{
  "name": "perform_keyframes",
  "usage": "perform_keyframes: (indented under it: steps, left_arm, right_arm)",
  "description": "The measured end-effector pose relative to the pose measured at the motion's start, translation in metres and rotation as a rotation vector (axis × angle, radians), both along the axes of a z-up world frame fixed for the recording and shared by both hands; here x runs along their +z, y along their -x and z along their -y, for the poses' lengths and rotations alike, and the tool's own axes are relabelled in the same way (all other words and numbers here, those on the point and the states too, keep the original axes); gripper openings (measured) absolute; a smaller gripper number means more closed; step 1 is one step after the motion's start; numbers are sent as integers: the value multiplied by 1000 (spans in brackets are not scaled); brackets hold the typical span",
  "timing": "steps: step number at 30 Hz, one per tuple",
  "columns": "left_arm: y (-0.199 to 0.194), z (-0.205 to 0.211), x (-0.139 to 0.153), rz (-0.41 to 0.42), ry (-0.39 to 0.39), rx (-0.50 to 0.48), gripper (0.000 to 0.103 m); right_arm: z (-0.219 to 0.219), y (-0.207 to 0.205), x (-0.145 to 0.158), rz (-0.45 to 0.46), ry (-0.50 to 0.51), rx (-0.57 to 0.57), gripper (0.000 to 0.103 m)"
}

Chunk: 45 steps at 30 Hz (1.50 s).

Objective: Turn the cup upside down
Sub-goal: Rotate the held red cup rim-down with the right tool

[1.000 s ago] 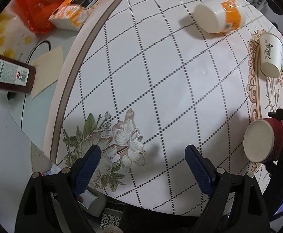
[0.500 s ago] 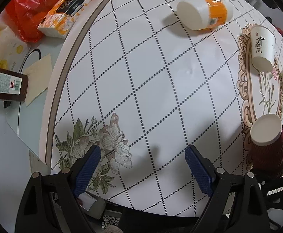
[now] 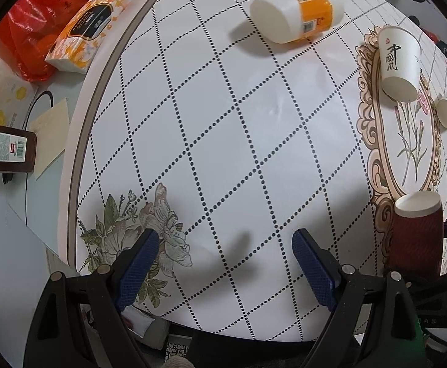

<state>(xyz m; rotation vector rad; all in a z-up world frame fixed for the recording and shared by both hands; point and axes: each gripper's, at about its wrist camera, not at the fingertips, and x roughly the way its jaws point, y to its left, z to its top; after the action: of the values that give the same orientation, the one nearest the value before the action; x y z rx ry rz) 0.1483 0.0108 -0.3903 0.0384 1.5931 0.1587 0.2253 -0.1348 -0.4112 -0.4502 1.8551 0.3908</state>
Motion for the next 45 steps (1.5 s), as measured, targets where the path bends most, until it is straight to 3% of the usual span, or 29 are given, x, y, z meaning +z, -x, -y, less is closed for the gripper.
perform_keyframes:
  steps: [6,10,13,24,26,28,29,35,40,45]
  left_arm:
    - [1,9,0,-3,3,-12,89]
    - [2,12,-1,-6,6,-17,89]
    - [3,15,0,-8,6,-26,89]
    - [6,26,4,-8,1,-43,89]
    - [7,27,4,-9,-1,-43,89]
    - [8,29,3,-11,-1,-44,89]
    - [8,30,3,-12,-2,-46,89]
    - [2,32,1,-10,61,-49,89]
    - [-10,34,0,-28,134,-39,89]
    - [-23,38,1,-35,169,-54,89]
  right_arm:
    - [25,27,-8,-54,-3,-109,82]
    - [36,15,-8,-65,-15,-154,83]
    - [44,5,1,-53,-33,-180,90]
    - [69,-24,15,-19,-36,-231,90]
    - [66,-16,7,-11,-34,-236,85]
    - [65,-27,10,-16,-45,-243,72]
    - [63,-31,7,-13,-46,-246,72]
    - [42,-31,17,71,-74,-241,71]
    - [56,-26,55,203,-120,-297,71]
    - [69,-18,83,393,-164,-348,71]
